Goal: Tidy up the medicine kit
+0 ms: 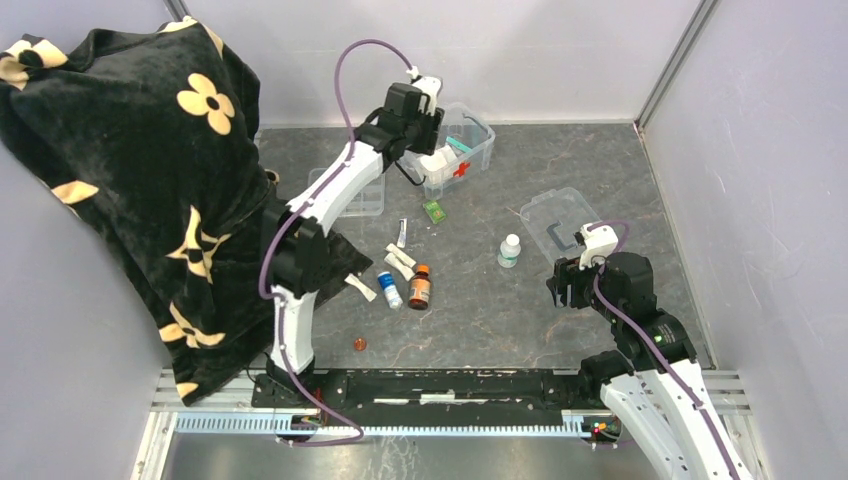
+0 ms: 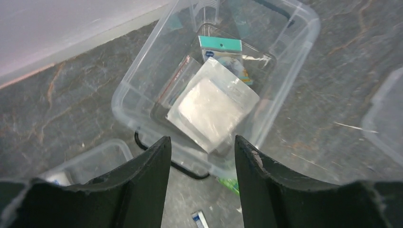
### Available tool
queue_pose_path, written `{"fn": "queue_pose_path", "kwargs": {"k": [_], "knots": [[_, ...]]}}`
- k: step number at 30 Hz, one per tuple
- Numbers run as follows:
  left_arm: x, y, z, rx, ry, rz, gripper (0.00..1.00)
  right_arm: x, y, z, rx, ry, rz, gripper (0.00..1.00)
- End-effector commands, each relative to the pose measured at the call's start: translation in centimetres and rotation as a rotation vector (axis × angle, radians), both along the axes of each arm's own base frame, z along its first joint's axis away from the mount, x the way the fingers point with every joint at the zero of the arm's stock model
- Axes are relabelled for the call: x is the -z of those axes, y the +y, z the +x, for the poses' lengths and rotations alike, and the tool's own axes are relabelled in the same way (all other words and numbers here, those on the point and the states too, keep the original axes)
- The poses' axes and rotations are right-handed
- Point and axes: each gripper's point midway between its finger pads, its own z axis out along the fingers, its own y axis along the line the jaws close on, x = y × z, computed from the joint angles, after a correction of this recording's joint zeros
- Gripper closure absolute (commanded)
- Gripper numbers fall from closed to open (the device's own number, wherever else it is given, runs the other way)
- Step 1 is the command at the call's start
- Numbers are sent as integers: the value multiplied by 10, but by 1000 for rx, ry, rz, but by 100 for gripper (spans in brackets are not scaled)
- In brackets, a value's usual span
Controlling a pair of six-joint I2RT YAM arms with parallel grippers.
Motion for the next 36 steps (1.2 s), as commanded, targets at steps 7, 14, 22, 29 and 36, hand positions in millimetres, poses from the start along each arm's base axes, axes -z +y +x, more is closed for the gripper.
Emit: {"fn": "queue_pose_path", "kwargs": {"k": [7,14,22,29,36], "knots": [[-47,62,-102,-283,69,-236,41,-24,10,8,30,-42,106,30],[-7,120,-186,-519,150,-328,39,-34,38,16,11,-4,285,30],[18,148,-247,-585,202,-397,37,-26,78,29,-41,69,485,36],[36,147,-264,-570,257,-407,36,-33,122,36,-91,98,508,35],[56,141,-276,-544,311,-421,37,-20,183,33,-156,150,466,33]]}}
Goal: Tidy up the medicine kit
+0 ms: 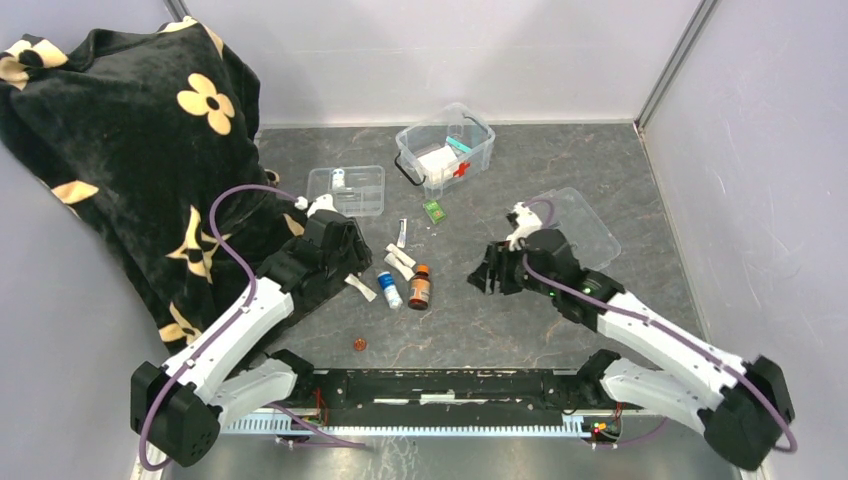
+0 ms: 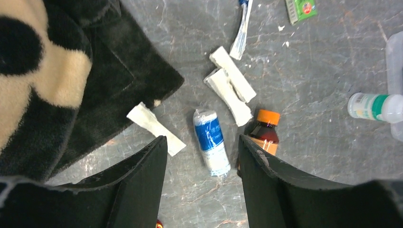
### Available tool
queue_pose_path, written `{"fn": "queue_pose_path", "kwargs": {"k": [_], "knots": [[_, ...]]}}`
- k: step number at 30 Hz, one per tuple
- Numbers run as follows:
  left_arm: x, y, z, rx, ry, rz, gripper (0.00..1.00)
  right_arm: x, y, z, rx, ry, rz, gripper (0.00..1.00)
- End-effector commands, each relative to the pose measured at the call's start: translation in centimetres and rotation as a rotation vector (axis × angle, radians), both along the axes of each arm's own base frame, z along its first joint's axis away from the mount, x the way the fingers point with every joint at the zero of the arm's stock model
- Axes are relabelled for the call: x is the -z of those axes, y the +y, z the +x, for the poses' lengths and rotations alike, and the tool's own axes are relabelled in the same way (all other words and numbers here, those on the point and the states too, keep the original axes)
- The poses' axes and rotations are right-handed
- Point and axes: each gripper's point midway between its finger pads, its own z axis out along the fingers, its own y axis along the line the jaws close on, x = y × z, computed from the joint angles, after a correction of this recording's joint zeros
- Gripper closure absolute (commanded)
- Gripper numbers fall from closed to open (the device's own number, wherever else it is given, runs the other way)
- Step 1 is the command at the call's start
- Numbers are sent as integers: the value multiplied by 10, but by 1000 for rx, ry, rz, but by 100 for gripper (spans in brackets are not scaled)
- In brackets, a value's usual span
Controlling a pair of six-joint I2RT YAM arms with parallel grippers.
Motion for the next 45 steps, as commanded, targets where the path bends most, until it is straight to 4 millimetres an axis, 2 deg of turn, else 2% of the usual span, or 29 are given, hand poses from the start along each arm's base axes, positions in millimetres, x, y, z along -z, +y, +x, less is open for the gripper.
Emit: {"fn": "queue_pose_path", "kwargs": {"k": [1,6,9,17,21,36,42,45], "knots": [[3,-7,-5,-8,-1,-75,37,-27,45,17,9,-78,53,32],[10,-11,-10,20,12,-87,37,-9,88,19,-21,-50,7,26],[13,-9,-10,27,12,-70,36,6,105,22,-26,-9,-5,24],[19,-14,-10,73,21,-67,35,48,121,32,111,178,-32,21],[27,-17,-12,91,34,-70,35,65,132,30,116,236,-38,23],[49,-24,-10,128,91,-52,35,109,148,33,104,306,-114,28],[64,-26,-13,132,130,-55,36,113,139,35,110,279,-159,42],[71,-30,-16,136,146,-60,37,110,133,35,111,258,-156,51]]}}
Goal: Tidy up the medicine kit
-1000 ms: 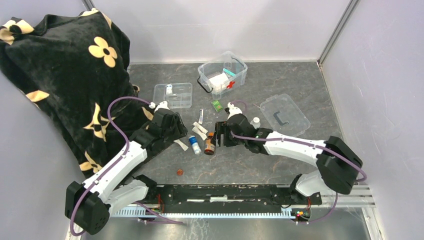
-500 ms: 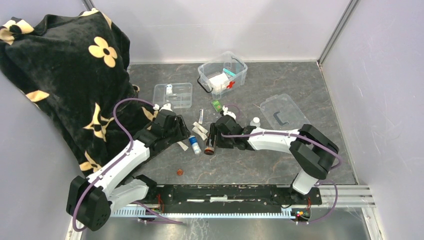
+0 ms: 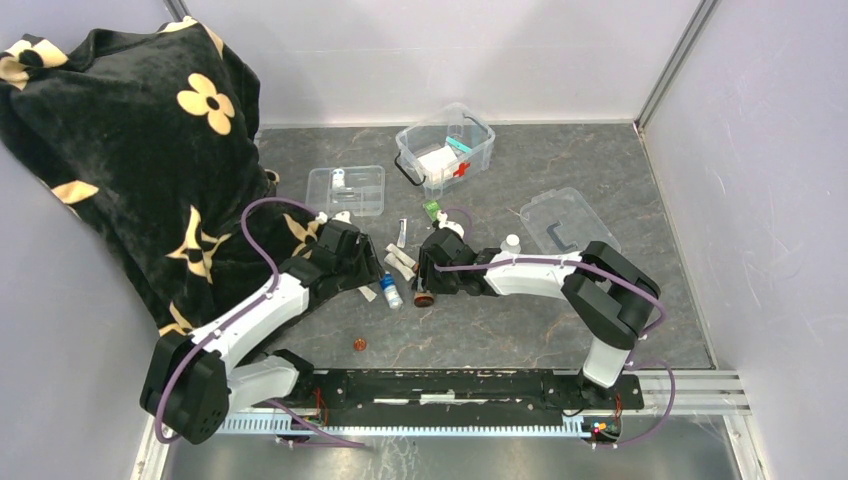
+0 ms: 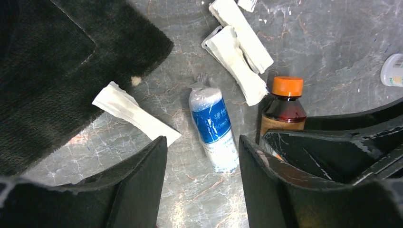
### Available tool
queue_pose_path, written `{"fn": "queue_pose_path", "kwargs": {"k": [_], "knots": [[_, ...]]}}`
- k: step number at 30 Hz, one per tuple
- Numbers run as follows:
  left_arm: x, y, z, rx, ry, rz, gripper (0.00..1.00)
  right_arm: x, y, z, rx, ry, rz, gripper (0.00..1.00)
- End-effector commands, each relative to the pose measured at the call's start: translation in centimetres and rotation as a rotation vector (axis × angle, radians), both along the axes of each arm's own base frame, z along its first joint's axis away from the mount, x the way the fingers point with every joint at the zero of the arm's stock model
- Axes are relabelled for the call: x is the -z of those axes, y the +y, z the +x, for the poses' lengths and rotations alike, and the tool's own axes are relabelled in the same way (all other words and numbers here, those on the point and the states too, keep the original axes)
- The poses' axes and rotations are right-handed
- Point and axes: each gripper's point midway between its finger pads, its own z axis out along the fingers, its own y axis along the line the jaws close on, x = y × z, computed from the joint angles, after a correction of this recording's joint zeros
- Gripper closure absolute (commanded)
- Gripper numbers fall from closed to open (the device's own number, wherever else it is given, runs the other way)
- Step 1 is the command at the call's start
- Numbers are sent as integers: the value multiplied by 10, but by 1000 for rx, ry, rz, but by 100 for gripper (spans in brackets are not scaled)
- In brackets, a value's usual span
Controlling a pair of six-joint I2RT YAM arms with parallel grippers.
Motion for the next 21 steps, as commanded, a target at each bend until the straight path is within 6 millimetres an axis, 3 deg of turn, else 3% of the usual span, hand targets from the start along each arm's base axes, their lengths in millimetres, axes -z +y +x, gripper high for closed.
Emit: {"fn": "queue_pose_path", "kwargs": {"k": [1,8,17,21], "knots": [[6,-10,2,37,-10,-15,37,-10,-6,5,7,-54,-5,55],[25,-37,-10,71,44,-7,36,-21,-21,0,-9,-81,21,62],[45,-37,-8,14,75,53,37,-37,-41,-10,-22,-130,21,64],[50,-41,-2,10,73,71,42,-36,-50,-15,-41,-140,5,66]]}}
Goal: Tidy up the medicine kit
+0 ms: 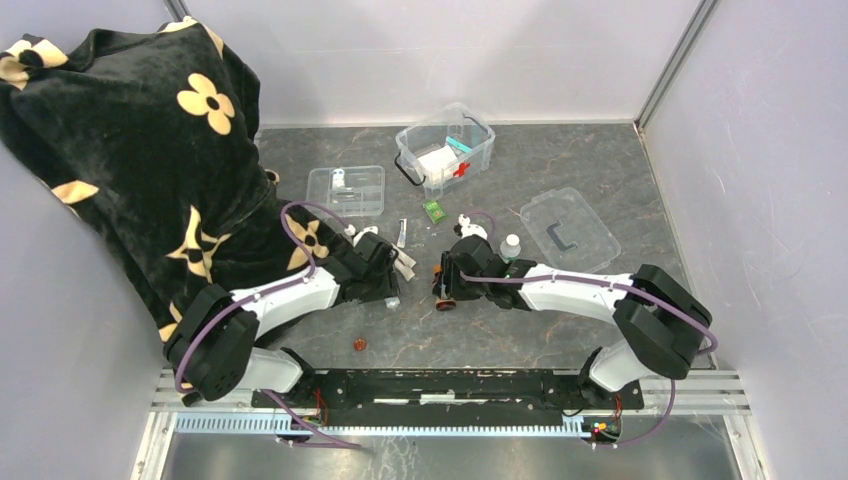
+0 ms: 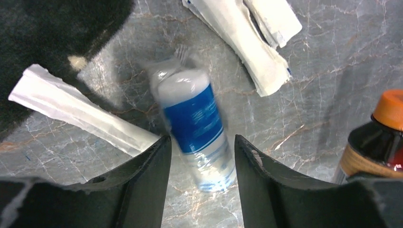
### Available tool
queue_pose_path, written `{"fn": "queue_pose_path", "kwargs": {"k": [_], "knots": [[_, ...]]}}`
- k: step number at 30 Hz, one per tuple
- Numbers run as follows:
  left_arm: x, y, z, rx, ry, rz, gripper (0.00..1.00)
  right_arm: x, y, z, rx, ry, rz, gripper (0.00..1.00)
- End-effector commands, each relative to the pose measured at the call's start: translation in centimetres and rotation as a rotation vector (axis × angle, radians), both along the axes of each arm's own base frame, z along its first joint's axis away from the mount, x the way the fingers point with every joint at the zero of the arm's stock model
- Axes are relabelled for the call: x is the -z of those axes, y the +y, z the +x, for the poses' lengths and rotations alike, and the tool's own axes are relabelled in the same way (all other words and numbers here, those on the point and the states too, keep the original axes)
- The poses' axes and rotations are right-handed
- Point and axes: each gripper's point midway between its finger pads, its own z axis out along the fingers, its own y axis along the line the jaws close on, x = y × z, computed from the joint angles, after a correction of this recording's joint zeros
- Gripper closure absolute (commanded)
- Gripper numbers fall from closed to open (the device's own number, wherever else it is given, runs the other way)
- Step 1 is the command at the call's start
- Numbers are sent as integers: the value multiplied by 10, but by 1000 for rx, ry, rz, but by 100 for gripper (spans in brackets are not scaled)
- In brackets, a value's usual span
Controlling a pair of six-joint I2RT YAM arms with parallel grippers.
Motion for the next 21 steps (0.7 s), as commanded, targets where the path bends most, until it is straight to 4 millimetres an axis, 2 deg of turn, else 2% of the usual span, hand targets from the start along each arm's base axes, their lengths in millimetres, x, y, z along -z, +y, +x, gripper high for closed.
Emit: {"fn": "queue_pose_path", "kwargs": {"k": [1,5,9,12,16,21], "knots": [[-7,-10,22,-55,-60,-9,43,-14,-5,2,-12,-59,15,66],[-5,-16,26,-42,-61,0,52,-16,-12,-5,-36,-69,24,66],[-19,-19,34,-42,-92,-2,57,-17,-20,-10,-54,-91,19,67],[-40,-20,41,-37,-126,5,58,-19,-24,-12,-75,-115,11,66],[-80,-24,56,-26,-200,1,59,-20,-28,-15,-85,-123,6,66],[-134,-41,84,10,-305,-25,59,-23,-31,-19,-95,-125,18,70]]}}
